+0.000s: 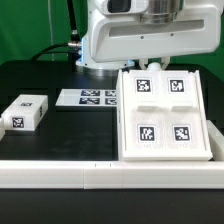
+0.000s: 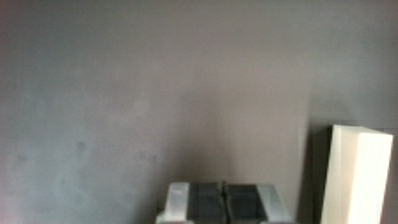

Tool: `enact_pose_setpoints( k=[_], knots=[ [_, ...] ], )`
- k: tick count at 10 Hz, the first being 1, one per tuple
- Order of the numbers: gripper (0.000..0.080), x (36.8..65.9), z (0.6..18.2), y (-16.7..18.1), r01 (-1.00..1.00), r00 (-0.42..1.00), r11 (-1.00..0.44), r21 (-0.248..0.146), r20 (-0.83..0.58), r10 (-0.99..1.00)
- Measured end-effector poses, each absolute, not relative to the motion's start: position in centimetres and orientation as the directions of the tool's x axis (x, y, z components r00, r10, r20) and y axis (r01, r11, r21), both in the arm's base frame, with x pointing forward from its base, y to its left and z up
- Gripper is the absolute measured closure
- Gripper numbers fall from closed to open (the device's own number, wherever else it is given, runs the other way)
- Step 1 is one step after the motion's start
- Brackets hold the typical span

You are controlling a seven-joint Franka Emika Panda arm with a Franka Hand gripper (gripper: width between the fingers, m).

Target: Assemble cabinet

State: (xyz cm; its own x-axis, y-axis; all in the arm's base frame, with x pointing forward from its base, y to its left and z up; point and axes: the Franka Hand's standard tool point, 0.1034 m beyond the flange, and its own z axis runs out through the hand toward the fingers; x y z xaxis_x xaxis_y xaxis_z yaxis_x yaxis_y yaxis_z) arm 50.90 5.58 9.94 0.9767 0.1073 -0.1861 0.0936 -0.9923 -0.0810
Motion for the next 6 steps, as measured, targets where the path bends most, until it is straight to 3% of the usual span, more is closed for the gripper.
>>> enact_pose_setpoints(
  k=[4, 6],
  knots=[
    [0.0797, 50.70, 9.57, 5.46, 0.096, 0.975, -0.992, -0.082, -0.193, 0.110],
    [0.0797, 51.15, 10.55, 5.32, 0.097, 0.973, -0.992, -0.084, -0.203, 0.112]
  ],
)
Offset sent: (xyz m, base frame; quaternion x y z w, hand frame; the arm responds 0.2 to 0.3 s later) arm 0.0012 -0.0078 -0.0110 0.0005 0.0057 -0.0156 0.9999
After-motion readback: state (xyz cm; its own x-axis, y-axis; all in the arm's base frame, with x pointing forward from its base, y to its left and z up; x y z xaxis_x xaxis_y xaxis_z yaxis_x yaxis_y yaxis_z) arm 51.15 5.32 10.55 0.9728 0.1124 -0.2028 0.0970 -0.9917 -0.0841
